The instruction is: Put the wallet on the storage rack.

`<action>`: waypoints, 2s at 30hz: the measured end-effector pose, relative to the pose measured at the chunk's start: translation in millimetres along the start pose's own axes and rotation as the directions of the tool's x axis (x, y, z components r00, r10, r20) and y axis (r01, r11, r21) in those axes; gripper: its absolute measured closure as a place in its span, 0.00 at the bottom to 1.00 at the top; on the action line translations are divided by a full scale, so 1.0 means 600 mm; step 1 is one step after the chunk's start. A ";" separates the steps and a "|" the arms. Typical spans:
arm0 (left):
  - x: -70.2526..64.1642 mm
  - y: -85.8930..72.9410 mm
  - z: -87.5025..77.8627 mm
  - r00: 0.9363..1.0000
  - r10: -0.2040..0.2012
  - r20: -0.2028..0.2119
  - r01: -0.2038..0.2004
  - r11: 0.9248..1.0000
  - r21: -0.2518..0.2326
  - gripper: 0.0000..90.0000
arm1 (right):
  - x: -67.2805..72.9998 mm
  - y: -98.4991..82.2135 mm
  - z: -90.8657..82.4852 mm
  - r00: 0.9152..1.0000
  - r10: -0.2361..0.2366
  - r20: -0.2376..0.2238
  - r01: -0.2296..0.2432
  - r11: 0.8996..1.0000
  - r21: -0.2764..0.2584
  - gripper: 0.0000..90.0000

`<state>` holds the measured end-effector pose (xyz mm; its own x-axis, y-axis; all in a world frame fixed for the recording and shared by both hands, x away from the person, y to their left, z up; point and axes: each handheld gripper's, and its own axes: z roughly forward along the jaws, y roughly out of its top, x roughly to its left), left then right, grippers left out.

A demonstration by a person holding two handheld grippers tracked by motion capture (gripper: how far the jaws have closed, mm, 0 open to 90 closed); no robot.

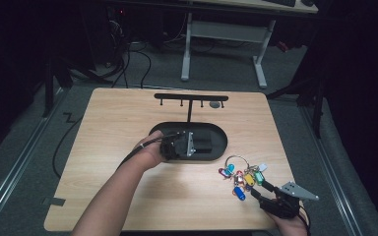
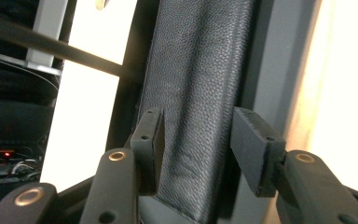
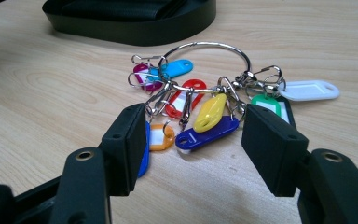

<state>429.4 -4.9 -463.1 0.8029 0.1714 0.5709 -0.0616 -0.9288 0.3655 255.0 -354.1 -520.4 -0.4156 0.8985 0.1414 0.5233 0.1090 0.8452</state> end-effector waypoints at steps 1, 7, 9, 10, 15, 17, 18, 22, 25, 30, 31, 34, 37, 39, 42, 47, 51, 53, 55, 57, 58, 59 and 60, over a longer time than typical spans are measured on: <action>-0.001 -0.003 -0.005 1.000 -0.014 -0.004 0.014 1.000 -0.005 0.61 | 0.000 0.000 0.000 1.000 -0.001 0.000 0.001 1.000 0.004 0.45; -0.009 -0.023 -0.025 0.993 -0.118 -0.012 0.117 0.993 -0.027 0.60 | 0.003 0.001 -0.003 1.000 -0.012 0.006 0.012 1.000 0.003 0.45; -0.020 -0.035 -0.036 0.987 -0.164 0.006 0.164 0.986 -0.039 0.59 | 0.005 0.002 -0.003 1.000 -0.025 0.006 0.025 1.000 0.005 0.45; -0.020 -0.035 -0.036 0.987 -0.164 0.006 0.164 0.986 -0.039 0.59 | 0.005 0.002 -0.002 1.000 -0.028 0.004 0.027 1.000 0.006 0.45; -0.049 -0.061 -0.050 0.967 -0.251 0.051 0.254 0.965 -0.066 0.56 | 0.007 0.001 0.002 0.999 -0.036 0.000 0.036 0.999 0.017 0.45; -0.058 -0.072 -0.051 0.959 -0.279 0.059 0.282 0.957 -0.069 0.55 | 0.007 0.000 0.002 0.999 -0.034 -0.002 0.034 0.999 0.022 0.45; -0.062 -0.076 -0.051 0.956 -0.287 0.064 0.291 0.955 -0.065 0.55 | 0.006 0.000 0.003 0.999 -0.038 -0.002 0.038 0.999 0.022 0.45; -0.075 -0.088 -0.050 0.952 -0.298 0.075 0.303 0.951 -0.062 0.54 | 0.006 0.000 0.005 0.999 -0.041 -0.004 0.041 0.999 0.024 0.46; -0.089 -0.104 -0.053 0.936 -0.336 0.101 0.344 0.937 -0.070 0.54 | 0.009 0.000 0.006 0.999 -0.041 -0.007 0.041 0.999 0.033 0.46; -0.103 -0.127 -0.060 0.896 -0.418 0.150 0.434 0.896 -0.093 0.54 | 0.010 -0.001 0.007 0.999 -0.045 -0.009 0.045 0.998 0.036 0.46; -0.108 -0.133 -0.062 0.885 -0.438 0.157 0.455 0.885 -0.100 0.54 | 0.010 -0.001 0.007 0.999 -0.044 -0.009 0.045 0.998 0.037 0.46; -0.121 -0.149 -0.068 0.860 -0.479 0.179 0.501 0.859 -0.108 0.54 | 0.010 -0.001 0.007 0.999 -0.045 -0.011 0.045 0.998 0.037 0.47; -0.138 -0.170 -0.077 0.832 -0.517 0.203 0.543 0.834 -0.099 0.52 | 0.011 0.000 0.008 0.999 -0.051 -0.015 0.052 0.998 0.039 0.47; -0.142 -0.174 -0.080 0.828 -0.523 0.202 0.549 0.830 -0.101 0.52 | 0.011 0.000 0.009 0.999 -0.050 -0.016 0.051 0.998 0.039 0.47; -0.152 -0.186 -0.092 0.809 -0.546 0.218 0.575 0.812 -0.103 0.52 | 0.012 -0.001 0.009 0.998 -0.055 -0.018 0.055 0.998 0.043 0.47; -0.191 -0.213 -0.126 0.781 -0.583 0.223 0.617 0.775 -0.134 0.53 | 0.011 -0.001 0.009 0.998 -0.056 -0.018 0.056 0.997 0.044 0.49; -0.215 -0.226 -0.132 0.770 -0.591 0.241 0.630 0.765 -0.135 0.52 | 0.009 -0.002 0.010 0.999 -0.047 -0.015 0.047 0.998 0.052 0.49; -0.218 -0.226 -0.135 0.761 -0.588 0.272 0.636 0.760 -0.134 0.49 | 0.006 -0.002 0.010 0.999 -0.042 -0.016 0.043 0.998 0.049 0.53; -0.219 -0.226 -0.135 0.764 -0.587 0.268 0.633 0.762 -0.138 0.48 | 0.005 -0.001 0.010 0.999 -0.042 -0.017 0.043 0.998 0.046 0.55; -0.217 -0.225 -0.133 0.757 -0.591 0.280 0.642 0.752 -0.148 0.45 | 0.006 0.000 0.010 0.999 -0.041 -0.015 0.042 0.998 0.048 0.59; -0.217 -0.225 -0.133 0.757 -0.591 0.280 0.642 0.752 -0.148 0.45 | 0.006 0.000 0.010 0.999 -0.041 -0.015 0.042 0.998 0.048 0.59; -0.216 -0.224 -0.133 0.759 -0.587 0.282 0.640 0.753 -0.155 0.45 | 0.007 0.001 0.010 0.999 -0.045 -0.013 0.045 0.998 0.051 0.60; -0.215 -0.224 -0.134 0.761 -0.585 0.282 0.638 0.754 -0.158 0.44 | 0.008 0.001 0.009 0.999 -0.050 -0.010 0.051 0.997 0.052 0.62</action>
<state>286.4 124.2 -526.9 0.8141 0.5806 0.0132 0.3718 -0.5385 0.7561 257.4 -347.1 -522.0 -0.4491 0.8874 0.1040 0.5396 0.1766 0.8232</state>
